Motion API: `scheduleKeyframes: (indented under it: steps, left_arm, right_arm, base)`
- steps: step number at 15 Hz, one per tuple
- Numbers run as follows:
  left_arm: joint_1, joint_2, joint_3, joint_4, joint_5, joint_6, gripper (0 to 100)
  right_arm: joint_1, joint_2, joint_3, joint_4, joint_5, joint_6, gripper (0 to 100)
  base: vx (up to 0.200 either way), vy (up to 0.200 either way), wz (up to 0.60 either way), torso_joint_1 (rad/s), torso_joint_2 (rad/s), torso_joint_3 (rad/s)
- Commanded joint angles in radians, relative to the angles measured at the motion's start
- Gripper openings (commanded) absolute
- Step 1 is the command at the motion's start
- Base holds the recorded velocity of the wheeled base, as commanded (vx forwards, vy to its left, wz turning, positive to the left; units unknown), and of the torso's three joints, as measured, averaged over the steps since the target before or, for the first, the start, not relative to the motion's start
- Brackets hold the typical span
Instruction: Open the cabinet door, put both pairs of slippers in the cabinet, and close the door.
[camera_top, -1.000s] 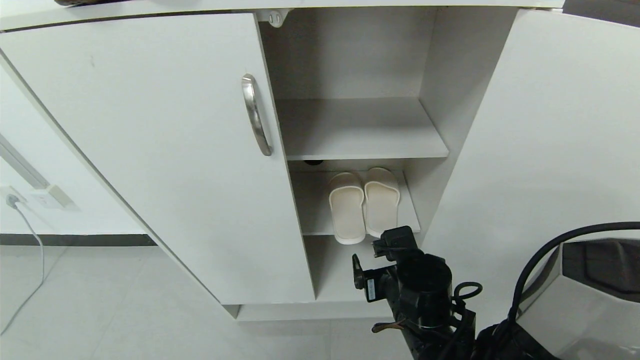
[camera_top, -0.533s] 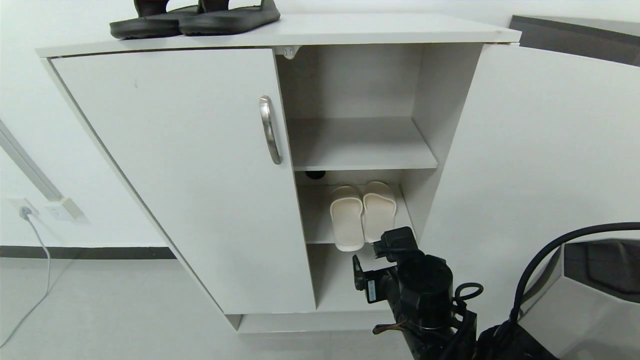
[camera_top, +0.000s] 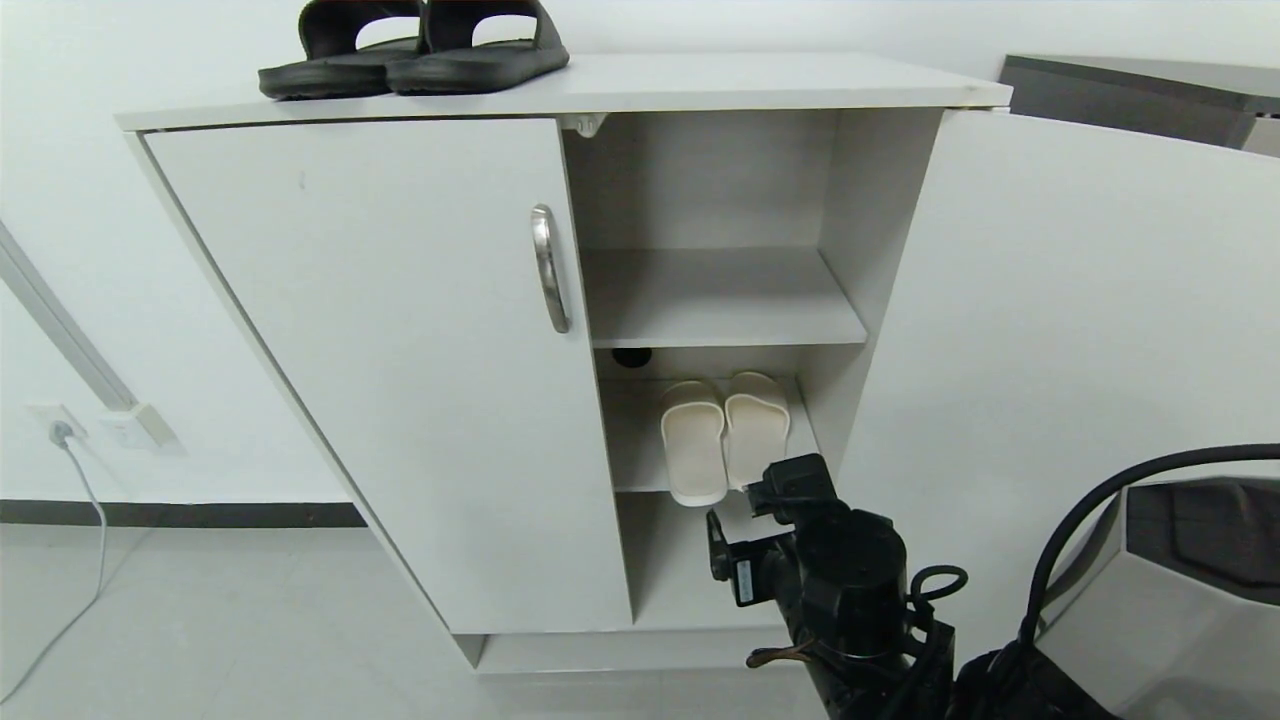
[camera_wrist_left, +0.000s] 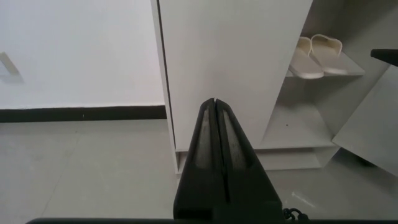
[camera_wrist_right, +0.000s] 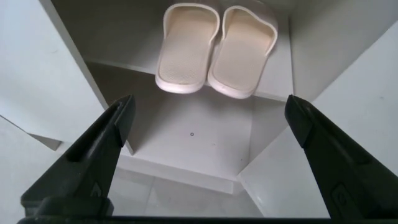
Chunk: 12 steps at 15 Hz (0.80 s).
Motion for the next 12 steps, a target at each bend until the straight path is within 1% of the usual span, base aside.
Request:
scheduleKeyframes:
  steps: [1,4,8,9,12]
  left_arm:
    - [0.0,0.0,0.0,0.0,0.001,0.0,0]
    - [0.0,0.0,0.0,0.0,0.002,0.002,0]
    - [0.0,0.001,0.0,0.0,0.001,0.003,0]
    - [0.0,0.0,0.0,0.0,0.001,0.002,0]
    - [0.0,0.001,0.0,0.0,-0.001,0.002,0]
  right_arm:
    - [0.001,0.005,0.0,0.0,0.0,0.0,100]
    - [0.001,0.005,0.007,0.0,0.0,0.0,100]
    - [-0.001,0.0,0.035,-0.029,0.048,0.0,100]
    - [-0.001,0.0,0.043,-0.052,0.06,-0.002,100]
    - [-0.001,0.0,0.053,-0.063,0.065,-0.002,100]
  base:
    - [-0.2,0.0,0.0,0.012,0.01,0.002]
    - [-0.2,0.0,0.0,0.001,0.0,0.002]
    - [0.0,0.0,0.0,0.0,0.0,0.0]
    - [0.0,0.2,0.0,0.007,0.0,0.002]
    - [0.0,0.2,0.0,0.001,0.01,0.007]
